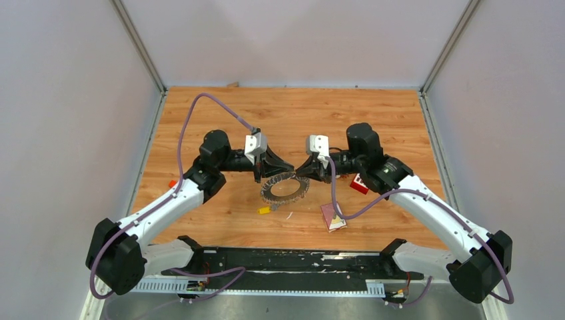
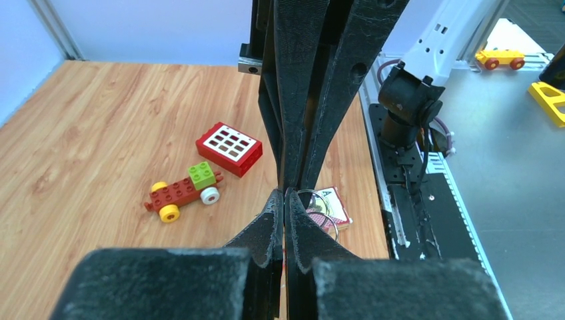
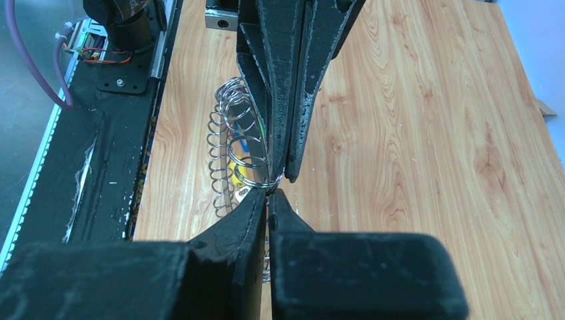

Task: Put the keys on the keyring

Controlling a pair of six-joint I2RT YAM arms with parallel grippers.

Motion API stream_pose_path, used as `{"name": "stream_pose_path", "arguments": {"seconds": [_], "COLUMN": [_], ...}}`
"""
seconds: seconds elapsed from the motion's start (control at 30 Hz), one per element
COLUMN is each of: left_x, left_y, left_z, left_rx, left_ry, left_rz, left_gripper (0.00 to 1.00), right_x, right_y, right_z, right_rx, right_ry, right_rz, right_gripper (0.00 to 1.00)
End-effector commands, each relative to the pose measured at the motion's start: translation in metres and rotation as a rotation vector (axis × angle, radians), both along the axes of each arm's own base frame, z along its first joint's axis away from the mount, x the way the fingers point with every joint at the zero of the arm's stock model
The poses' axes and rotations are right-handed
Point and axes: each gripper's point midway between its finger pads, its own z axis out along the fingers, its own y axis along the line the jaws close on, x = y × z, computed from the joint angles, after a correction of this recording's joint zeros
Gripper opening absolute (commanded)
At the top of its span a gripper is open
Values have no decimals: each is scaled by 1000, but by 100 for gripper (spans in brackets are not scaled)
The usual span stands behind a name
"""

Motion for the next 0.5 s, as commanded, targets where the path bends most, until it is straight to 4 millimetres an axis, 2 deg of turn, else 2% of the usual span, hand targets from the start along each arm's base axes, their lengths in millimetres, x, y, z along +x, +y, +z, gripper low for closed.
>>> {"name": "stream_pose_path", "arguments": {"seconds": [0.0, 0.2, 0.47], "left_x": [-1, -6, -9], "left_y": [0, 2, 2], "left_z": [15, 15, 12], "left_rx": [-41, -44, -40], "left_ry": [-69, -76, -77], "left_rz": [3, -11, -28], "left_gripper": [0, 0, 0], "right_x": [-1, 4, 8], "right_y": [3, 2, 2], "right_z": [13, 14, 14], "right_rx": [41, 39, 36], "right_ry": [-46, -52, -53], "right_rz": [13, -14, -37], "right_gripper": [6, 18, 15]}}
